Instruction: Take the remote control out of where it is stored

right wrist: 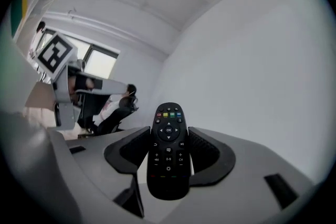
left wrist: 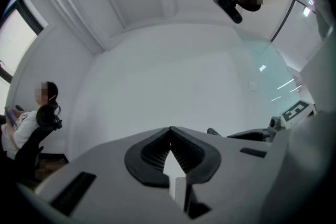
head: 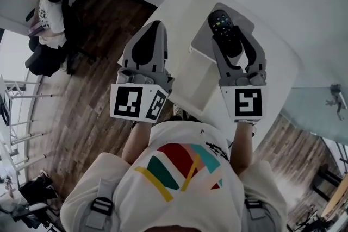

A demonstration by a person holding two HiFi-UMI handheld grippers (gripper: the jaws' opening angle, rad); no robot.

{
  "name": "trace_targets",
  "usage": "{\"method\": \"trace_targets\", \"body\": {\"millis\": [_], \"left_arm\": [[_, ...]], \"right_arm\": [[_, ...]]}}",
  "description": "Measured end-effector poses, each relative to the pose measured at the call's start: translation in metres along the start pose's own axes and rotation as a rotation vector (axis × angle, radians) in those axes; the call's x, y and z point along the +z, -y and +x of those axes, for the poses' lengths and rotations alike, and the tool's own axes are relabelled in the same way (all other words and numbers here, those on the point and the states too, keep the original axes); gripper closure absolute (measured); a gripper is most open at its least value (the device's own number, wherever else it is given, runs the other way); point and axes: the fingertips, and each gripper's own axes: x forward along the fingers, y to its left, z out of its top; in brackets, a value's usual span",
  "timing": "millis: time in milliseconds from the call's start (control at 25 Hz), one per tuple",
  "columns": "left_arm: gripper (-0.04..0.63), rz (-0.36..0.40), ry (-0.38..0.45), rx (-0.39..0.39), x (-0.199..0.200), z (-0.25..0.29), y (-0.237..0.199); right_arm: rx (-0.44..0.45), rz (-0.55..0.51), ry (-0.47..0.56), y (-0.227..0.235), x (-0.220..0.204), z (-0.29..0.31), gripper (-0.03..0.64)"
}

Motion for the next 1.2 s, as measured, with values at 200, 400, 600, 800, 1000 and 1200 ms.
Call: {"method": "trace_targets", "body": {"millis": [200,400,600,800,1000,1200], "left_arm": [[0.588,-0.014,0.015,-0.045,0.004,0.008,0.01],[0.588,-0.025,0.007,-0.073,0.005,0.013,0.008],[0.588,-0.021,0.007,-0.082,0.007,0.014,0.01],[0.588,-0.018,0.01,-0.076,0.007,0.01,0.018],[0.588,-0.015,0.008,-0.074,0.007,0.007,0.02],[0.588,-0.016,0.011,-0.063,0.009,0.002,0.017]], "right_arm": [[-0.043,0.168,0.145,0.017,0.028,-0.026,0.385],[-0.093,0.262,0.185,0.019,0.039,-0.038,0.385],[-0.122,0.335,0.186,0.025,0.032,-0.045,0.385],[-0.147,0.363,0.186,0.031,0.026,-0.055,0.385],[-0.146,0.36,0.191,0.031,0.028,-0.058,0.385],[-0.13,0.357,0.195,0.025,0.032,-0.06,0.385]]}}
